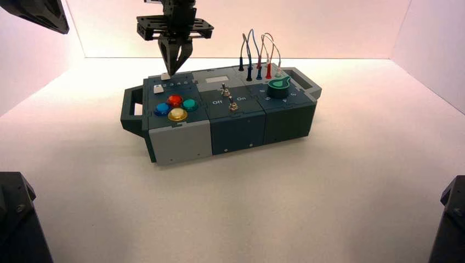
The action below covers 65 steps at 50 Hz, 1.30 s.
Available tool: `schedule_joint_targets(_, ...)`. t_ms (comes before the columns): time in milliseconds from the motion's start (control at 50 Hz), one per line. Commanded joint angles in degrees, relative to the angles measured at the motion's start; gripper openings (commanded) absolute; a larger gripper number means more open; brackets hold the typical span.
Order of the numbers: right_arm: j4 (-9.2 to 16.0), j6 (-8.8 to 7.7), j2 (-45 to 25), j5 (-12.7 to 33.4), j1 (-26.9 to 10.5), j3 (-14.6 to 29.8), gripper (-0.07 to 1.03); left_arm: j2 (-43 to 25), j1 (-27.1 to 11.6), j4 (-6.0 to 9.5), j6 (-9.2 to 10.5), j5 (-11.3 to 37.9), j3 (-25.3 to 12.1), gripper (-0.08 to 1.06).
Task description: Move the top slider to position 2.
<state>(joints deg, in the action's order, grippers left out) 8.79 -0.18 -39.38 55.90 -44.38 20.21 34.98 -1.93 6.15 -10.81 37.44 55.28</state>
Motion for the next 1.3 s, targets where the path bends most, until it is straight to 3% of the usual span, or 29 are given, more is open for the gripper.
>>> schedule_joint_targets(20,0.3,-0.26,1.7,0.2,-0.5,1.3,-0.02,-0.1,0.3,0.0,-0.09,-0.2,-1.5,-0.03)
schedule_joint_targets(880,1.6,-0.26,2.2,0.8,-0.5,1.4,-0.02,-0.3,0.3,0.09,0.0,-0.1,-1.5,-0.03)
schedule_joint_targets(1300,0.9,-0.26,3.0,1.1,0.8,0.3,-0.02,-0.5,0.3,0.09,0.0,-0.1,-1.5,-0.03)
